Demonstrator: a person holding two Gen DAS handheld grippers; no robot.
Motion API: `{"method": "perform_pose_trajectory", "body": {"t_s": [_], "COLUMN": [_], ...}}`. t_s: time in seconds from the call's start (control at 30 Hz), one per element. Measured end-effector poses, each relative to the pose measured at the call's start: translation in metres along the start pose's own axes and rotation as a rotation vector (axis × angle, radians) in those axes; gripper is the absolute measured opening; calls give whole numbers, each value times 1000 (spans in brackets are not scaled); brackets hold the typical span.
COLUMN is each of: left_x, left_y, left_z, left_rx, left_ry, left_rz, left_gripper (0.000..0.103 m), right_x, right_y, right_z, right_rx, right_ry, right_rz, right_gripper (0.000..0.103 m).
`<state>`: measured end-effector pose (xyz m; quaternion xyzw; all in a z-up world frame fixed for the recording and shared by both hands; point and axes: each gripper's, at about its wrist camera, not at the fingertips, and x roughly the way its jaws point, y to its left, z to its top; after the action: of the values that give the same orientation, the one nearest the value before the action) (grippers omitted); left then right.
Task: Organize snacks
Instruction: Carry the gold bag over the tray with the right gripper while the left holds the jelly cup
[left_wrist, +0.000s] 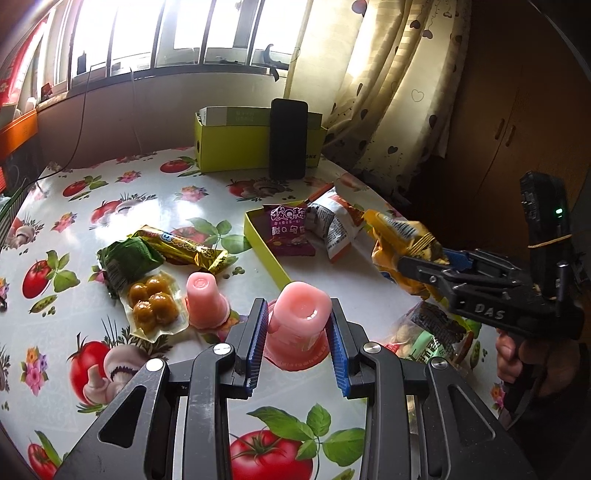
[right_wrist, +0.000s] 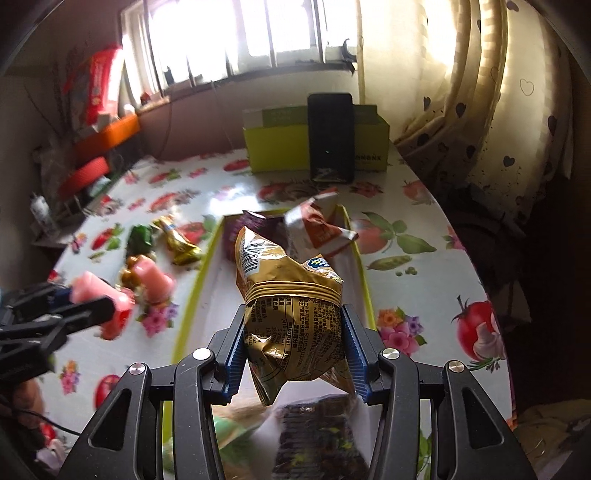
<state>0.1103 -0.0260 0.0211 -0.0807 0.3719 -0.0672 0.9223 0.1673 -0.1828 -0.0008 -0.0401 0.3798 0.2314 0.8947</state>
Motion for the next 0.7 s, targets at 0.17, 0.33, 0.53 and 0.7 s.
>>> {"method": "perform_pose_trajectory", "body": {"t_s": [0.17,0.33,0.53,0.7], "left_x": [3,8,15,19], "left_y": [-1,-2,-4,-9], "left_z": [1,2,3,5], "left_rx": [3,5,10,22], "left_ry": [4,12,22,29], "left_rz": [-3,-7,-13,-20], "left_gripper": [33,33,33,33], "right_x": [26,20,1,15], "right_y": [-6,-6,-4,-8], "right_z": [-4,-5,-3,-6], "right_rx": [-4,-6,0,-8], "right_ry": [74,59,-3,56], "right_rz": [-49,-27,-16,-32], "right_gripper": [50,57,58,58]}}
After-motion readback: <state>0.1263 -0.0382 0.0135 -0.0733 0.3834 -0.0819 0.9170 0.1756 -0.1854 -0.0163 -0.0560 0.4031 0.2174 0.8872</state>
